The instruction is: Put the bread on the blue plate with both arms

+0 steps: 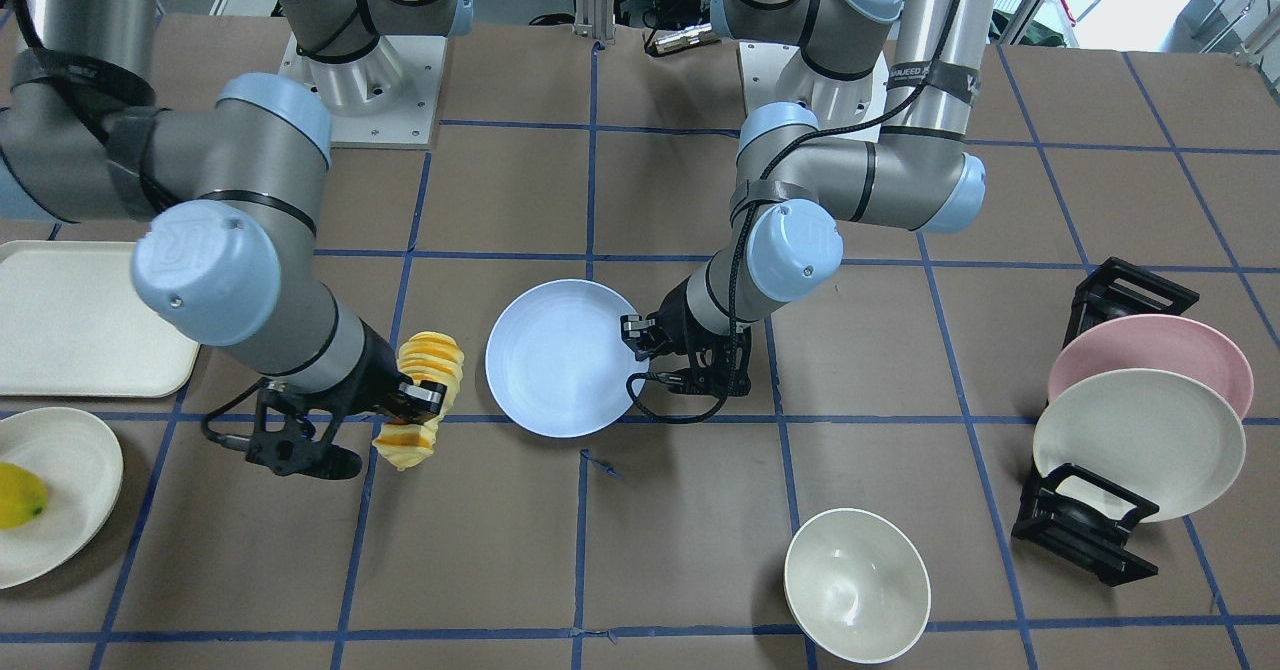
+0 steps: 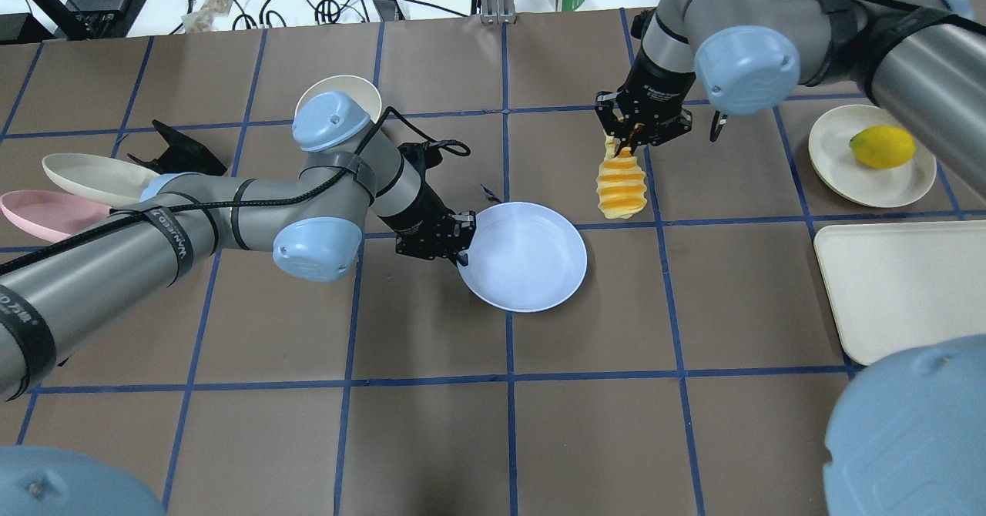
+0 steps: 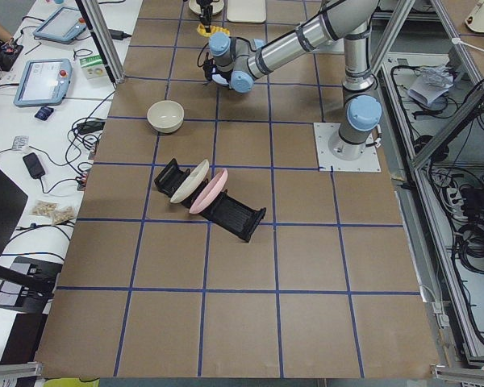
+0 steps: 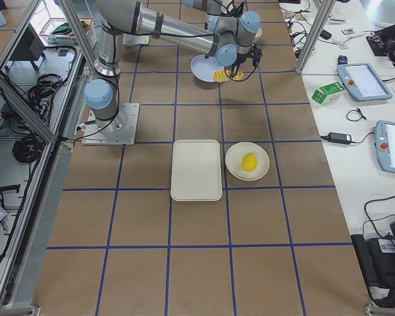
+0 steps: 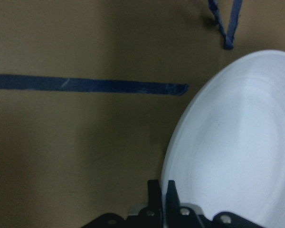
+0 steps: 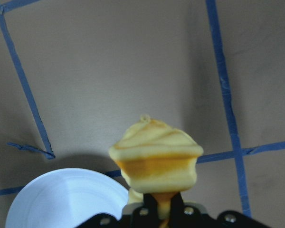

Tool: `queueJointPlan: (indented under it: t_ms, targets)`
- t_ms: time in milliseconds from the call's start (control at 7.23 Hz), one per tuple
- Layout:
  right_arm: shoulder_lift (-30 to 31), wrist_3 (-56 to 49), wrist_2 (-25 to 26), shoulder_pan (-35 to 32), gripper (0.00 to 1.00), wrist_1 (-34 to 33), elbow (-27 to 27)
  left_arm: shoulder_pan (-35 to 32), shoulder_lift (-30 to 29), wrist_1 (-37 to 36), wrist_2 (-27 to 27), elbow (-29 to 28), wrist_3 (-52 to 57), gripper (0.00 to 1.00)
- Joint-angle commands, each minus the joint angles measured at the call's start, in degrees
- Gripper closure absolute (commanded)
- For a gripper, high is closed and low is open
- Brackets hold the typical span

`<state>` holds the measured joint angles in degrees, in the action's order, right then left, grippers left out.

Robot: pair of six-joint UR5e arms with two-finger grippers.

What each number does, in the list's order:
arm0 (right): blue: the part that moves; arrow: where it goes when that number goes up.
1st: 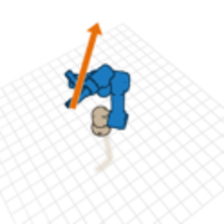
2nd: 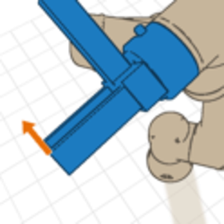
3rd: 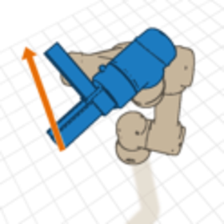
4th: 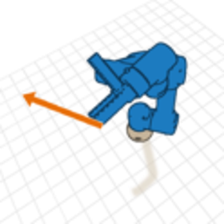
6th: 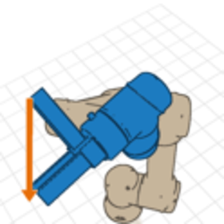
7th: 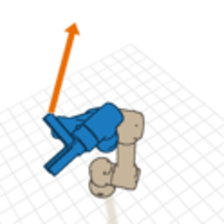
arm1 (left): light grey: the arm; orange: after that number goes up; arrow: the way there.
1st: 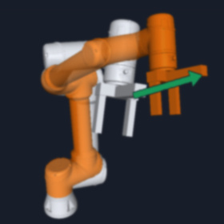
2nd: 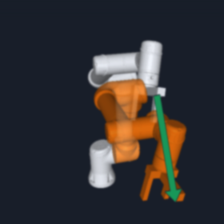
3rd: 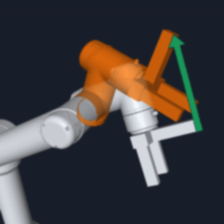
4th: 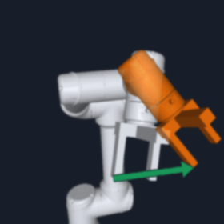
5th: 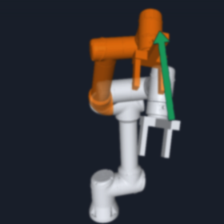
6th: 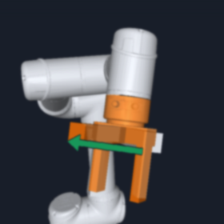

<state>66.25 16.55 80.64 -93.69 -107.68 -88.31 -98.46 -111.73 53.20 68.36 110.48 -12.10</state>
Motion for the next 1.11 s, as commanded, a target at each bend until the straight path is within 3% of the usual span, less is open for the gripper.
queueJointPlan:
  t_ms: [0, 138, 277, 415, 830, 968]
  targets:
    - [-4.1, 4.1, 0.0, -5.6, 1.0, -1.3, 0.2, -0.1, -0.1, -2.5, 0.1, -0.5, 0.3, 0.1]
    - [-5.2, 7.0, -0.3, -8.8, 1.0, -5.6, -0.1, 1.1, 1.9, -2.2, 1.2, -1.1, 0.9, 0.0]
    - [-5.5, 9.3, -0.4, -9.8, 1.0, -6.3, -0.1, 4.4, 4.5, 2.1, 5.4, -2.3, 2.1, 0.0]
    - [-5.1, 10.0, -0.5, -10.2, 1.0, -6.2, -0.3, 6.9, 7.0, 11.4, 8.4, -4.5, 7.9, 0.0]
    - [-5.3, 15.5, 0.1, -13.8, 1.0, -6.1, -1.6, 8.5, 14.8, 40.4, 23.4, -18.4, 16.6, 0.0]
    - [-5.0, 15.6, 0.3, -14.0, 0.98, -6.2, -3.4, 8.5, 17.2, 44.9, 25.8, -21.8, 16.8, 0.0]
